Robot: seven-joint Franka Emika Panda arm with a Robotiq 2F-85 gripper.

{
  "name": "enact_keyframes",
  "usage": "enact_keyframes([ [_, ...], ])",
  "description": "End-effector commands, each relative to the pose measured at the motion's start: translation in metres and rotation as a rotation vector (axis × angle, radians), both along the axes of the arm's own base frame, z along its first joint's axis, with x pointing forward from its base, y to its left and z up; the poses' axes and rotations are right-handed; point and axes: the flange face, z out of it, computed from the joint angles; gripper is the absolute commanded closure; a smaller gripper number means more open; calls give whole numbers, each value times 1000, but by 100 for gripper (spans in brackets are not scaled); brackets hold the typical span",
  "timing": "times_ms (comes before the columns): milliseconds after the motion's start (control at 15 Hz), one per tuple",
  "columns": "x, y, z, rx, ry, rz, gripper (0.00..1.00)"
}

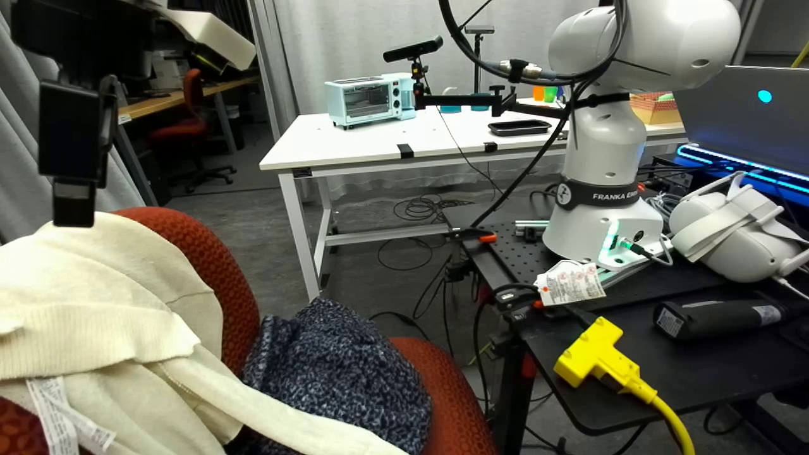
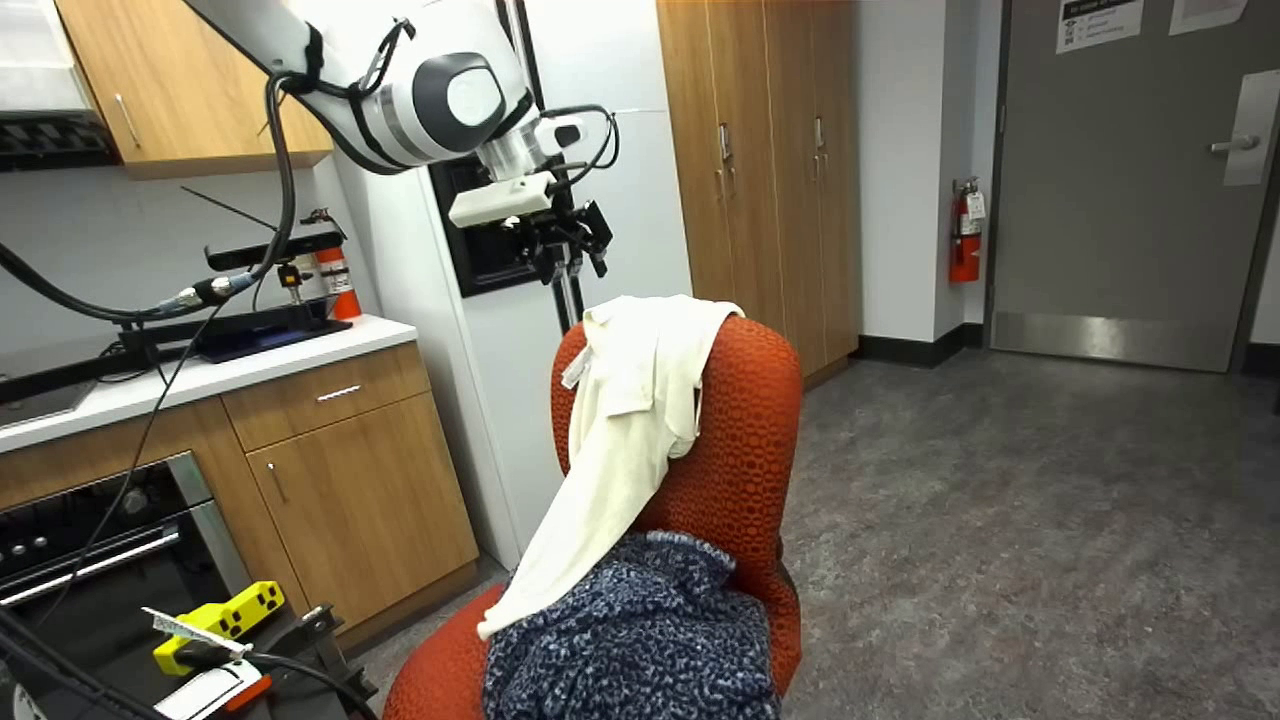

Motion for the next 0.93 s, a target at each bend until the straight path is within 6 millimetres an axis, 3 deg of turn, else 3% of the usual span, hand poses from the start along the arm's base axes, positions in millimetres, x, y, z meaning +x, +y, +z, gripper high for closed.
enact_keyframes([
  [0, 12, -7, -1, 1, -27, -17, 0],
  [67, 25, -23, -5, -5, -40, -25, 0],
  [400, 70, -52, -11, 16, -100, -85, 0],
  [867, 105, -38, -45, 27, -80, -62, 0],
])
